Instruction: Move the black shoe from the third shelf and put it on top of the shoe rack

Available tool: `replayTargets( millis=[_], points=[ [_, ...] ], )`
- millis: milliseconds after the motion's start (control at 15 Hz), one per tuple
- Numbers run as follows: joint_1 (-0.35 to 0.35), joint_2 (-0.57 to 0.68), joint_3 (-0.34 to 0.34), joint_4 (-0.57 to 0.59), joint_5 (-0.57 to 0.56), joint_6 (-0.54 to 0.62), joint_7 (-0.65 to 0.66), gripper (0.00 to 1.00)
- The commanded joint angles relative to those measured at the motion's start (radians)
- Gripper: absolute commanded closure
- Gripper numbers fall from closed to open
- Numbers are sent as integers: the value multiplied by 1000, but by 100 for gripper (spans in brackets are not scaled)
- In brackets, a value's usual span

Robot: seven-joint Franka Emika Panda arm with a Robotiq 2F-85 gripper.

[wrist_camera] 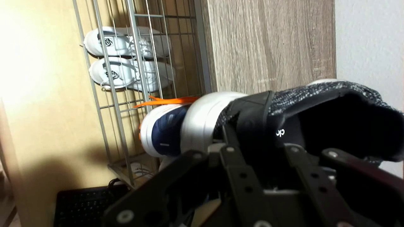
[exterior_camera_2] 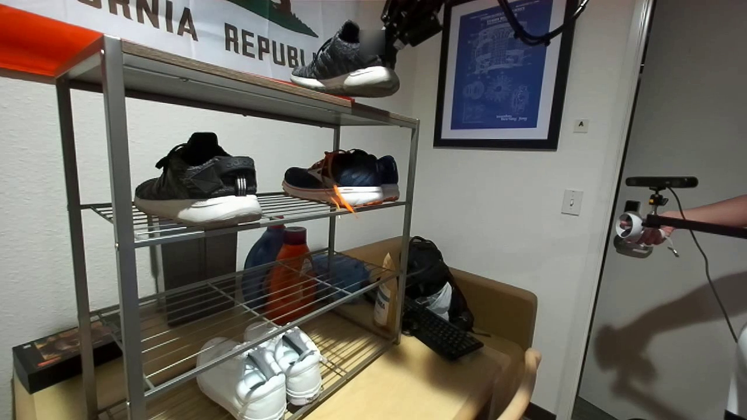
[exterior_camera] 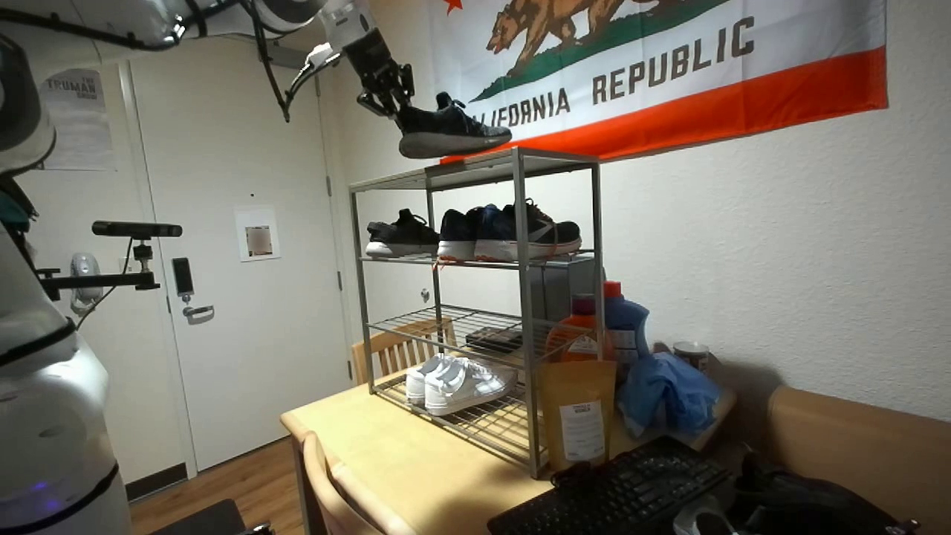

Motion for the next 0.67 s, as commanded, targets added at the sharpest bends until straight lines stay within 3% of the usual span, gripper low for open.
replayTargets(
  millis=[0, 600],
  points=[
    [1, 75, -1, 130, -20, -62, 32, 94],
    [5, 197, 10, 255, -30, -94, 27, 94]
  ],
)
